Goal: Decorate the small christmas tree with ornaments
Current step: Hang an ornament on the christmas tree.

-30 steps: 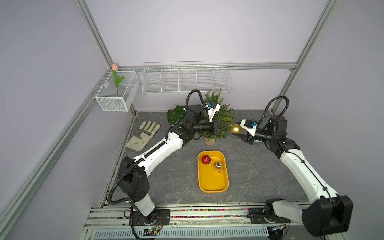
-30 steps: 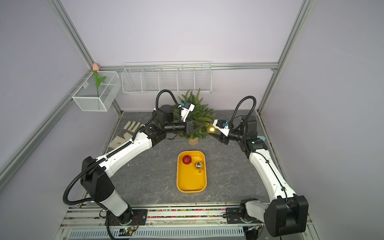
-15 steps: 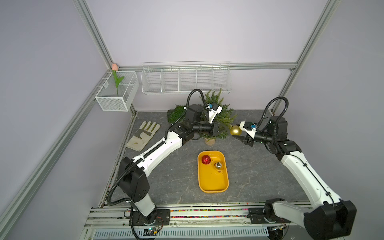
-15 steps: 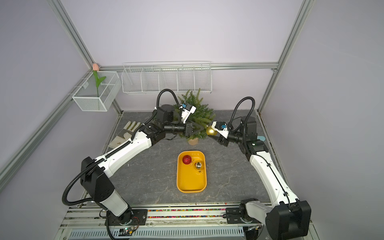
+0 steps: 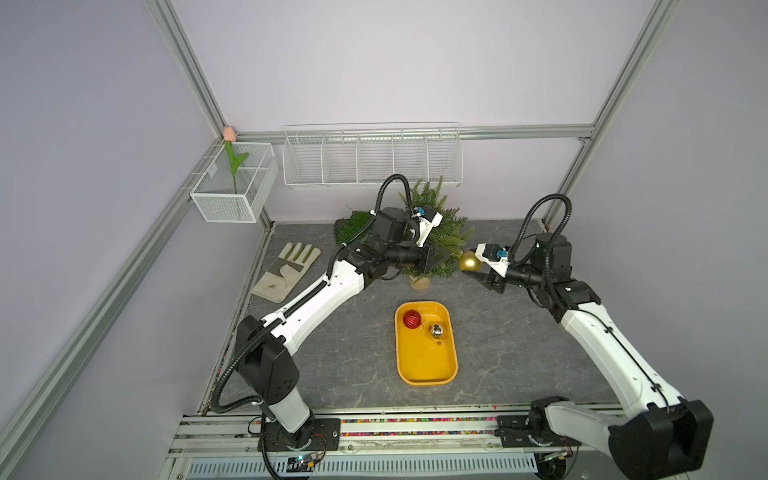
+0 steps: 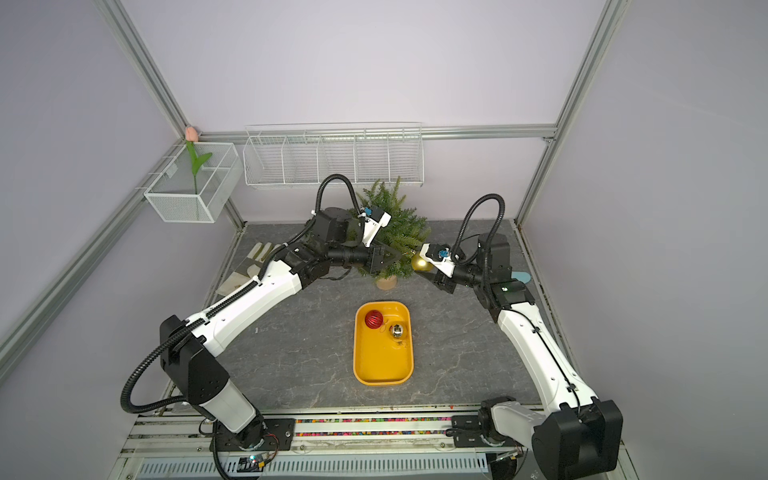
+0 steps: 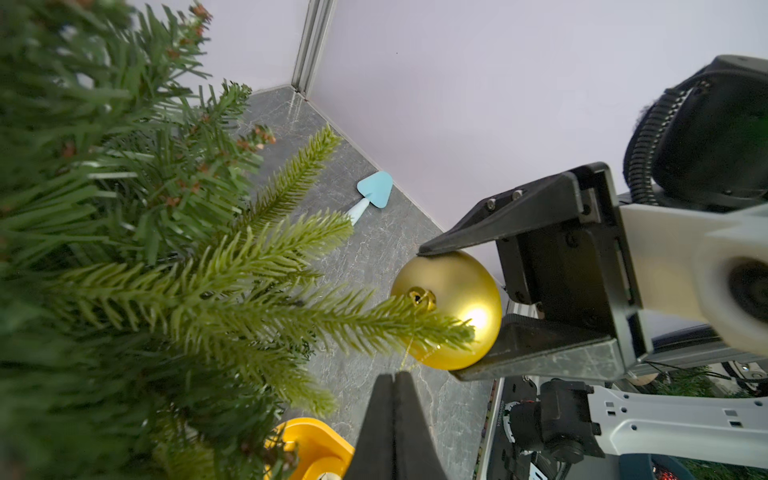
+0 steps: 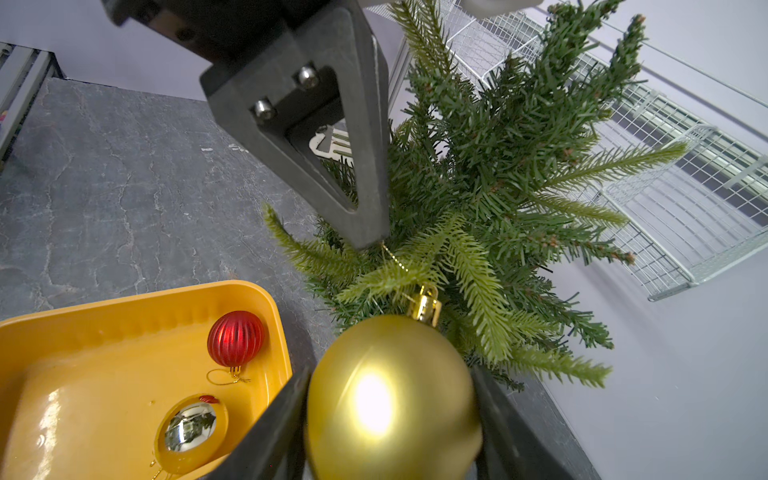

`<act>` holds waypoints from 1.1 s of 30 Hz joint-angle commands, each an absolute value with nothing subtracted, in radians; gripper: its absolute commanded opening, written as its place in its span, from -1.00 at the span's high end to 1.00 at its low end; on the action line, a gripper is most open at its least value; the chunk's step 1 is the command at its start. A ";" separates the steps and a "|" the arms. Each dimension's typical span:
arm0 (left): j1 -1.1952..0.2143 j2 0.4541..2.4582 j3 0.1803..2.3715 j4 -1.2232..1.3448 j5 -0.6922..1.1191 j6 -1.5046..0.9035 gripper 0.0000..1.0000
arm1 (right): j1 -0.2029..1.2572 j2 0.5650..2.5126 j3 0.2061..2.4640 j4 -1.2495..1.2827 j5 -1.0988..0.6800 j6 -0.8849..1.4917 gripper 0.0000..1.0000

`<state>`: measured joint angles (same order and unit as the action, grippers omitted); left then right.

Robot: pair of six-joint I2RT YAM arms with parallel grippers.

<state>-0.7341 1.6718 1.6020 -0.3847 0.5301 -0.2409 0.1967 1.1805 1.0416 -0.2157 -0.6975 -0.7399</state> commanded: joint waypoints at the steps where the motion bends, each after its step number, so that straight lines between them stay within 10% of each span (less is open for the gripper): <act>1: -0.730 1.672 1.645 -0.399 0.486 -0.221 1.00 | 0.199 1.192 1.031 -0.179 -0.667 -0.721 -0.06; 16: -0.755 1.739 1.766 -0.421 0.588 -0.229 0.99 | 0.199 1.127 0.907 -0.031 -0.561 -0.599 -0.08; 25: -0.761 1.711 1.761 -0.422 0.529 -0.230 0.36 | 0.199 1.112 0.885 -0.027 -0.562 -0.591 -0.07; 33: -0.760 1.672 1.726 -0.389 0.493 -0.236 0.22 | 0.199 1.095 0.848 -0.014 -0.566 -0.572 -0.15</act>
<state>-0.7601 1.7134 1.7363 -0.4156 0.5148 -0.2348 0.2028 1.1130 0.8639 -0.0246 -0.5648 -0.5930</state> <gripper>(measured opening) 0.388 0.578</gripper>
